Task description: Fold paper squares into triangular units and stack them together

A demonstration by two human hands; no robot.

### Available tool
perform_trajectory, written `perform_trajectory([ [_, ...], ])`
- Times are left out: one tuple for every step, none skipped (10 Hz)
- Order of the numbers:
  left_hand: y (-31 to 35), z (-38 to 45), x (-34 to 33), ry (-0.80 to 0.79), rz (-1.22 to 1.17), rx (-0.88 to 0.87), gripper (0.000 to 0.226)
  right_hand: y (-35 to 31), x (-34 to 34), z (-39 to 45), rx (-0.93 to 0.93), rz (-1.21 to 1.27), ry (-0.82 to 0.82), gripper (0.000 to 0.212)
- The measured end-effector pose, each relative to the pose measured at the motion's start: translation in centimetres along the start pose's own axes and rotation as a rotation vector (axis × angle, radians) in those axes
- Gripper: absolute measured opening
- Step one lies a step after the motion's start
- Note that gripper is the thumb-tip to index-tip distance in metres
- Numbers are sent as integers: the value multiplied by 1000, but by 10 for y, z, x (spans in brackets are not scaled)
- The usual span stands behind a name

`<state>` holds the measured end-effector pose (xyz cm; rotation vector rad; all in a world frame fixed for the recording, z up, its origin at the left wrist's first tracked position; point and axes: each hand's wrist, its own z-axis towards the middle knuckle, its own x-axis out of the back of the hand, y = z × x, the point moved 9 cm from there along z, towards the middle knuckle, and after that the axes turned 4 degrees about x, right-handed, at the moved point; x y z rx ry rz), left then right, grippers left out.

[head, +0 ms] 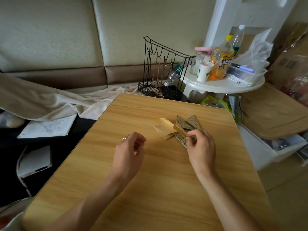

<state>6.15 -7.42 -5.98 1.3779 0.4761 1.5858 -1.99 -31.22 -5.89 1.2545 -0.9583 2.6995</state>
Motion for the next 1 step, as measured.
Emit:
perform_trajectory([
  [15,0,28,79,11,-48,26,-7,16,0,7,61,51,10],
])
